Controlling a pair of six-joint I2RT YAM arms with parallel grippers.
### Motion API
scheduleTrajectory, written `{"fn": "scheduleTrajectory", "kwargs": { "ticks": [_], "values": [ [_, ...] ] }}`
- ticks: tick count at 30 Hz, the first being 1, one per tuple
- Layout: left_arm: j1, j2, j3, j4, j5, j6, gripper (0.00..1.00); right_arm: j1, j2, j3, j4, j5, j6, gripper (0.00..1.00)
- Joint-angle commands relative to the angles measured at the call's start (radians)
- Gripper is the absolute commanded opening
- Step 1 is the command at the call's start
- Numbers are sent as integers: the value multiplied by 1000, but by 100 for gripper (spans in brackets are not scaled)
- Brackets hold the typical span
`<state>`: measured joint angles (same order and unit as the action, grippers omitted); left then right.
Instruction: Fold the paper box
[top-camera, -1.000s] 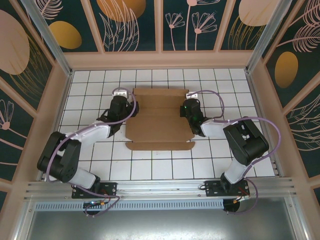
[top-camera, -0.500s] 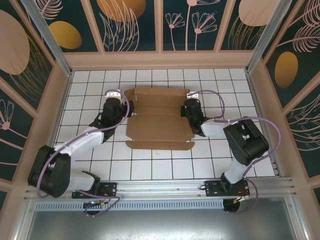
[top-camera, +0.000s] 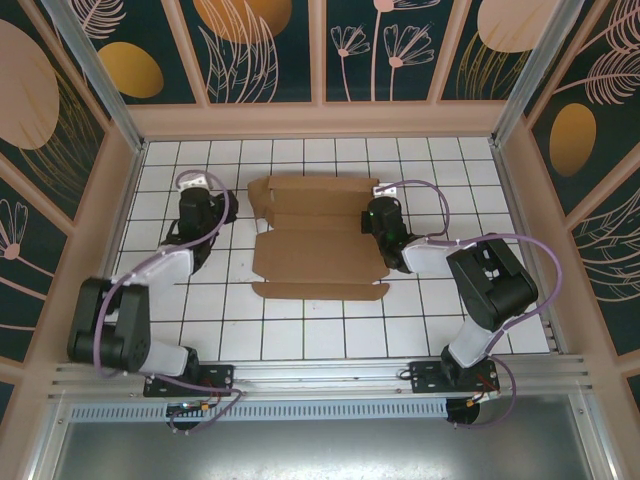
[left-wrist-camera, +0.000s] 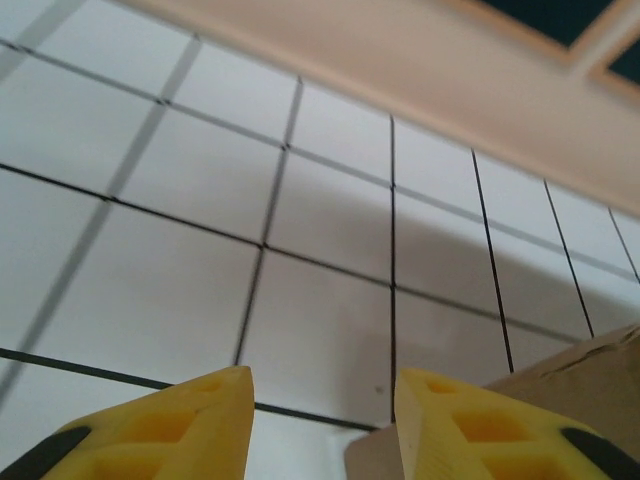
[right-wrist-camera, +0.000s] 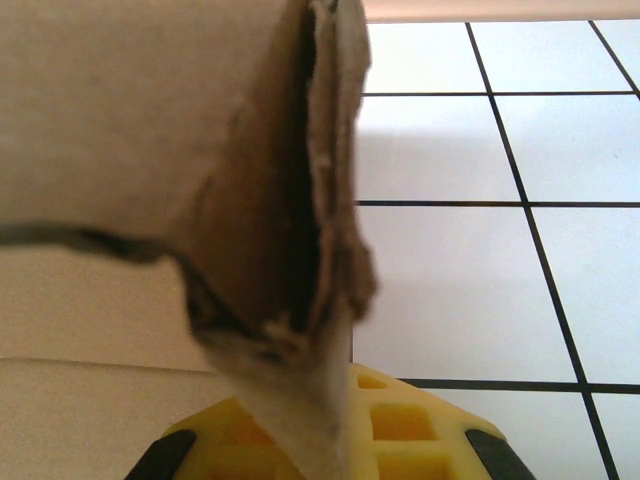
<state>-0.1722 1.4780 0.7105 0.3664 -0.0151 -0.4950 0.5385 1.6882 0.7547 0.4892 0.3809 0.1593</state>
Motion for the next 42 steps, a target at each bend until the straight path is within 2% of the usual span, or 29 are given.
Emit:
{"fn": "scheduleTrajectory", "kwargs": {
  "ticks": [1, 8, 15, 20, 34, 42],
  "values": [
    [-2, 69, 44, 26, 151, 10, 42, -5, 31, 12, -42, -27, 13, 8],
    [-22, 90, 49, 55, 274, 43, 46, -6, 44, 21, -51, -36, 14, 8],
    [-104, 101, 41, 36, 246, 104, 48, -6, 51, 32, -54, -43, 14, 8],
    [-108, 118, 66, 26, 229, 124, 48, -6, 53, 28, -55, -52, 16, 8],
    [-128, 179, 111, 29, 299, 228, 49, -6, 62, 32, -55, -67, 18, 9],
    [-140, 260, 200, 3, 221, 292, 51, -5, 70, 38, -59, -78, 20, 9]
  ]
}}
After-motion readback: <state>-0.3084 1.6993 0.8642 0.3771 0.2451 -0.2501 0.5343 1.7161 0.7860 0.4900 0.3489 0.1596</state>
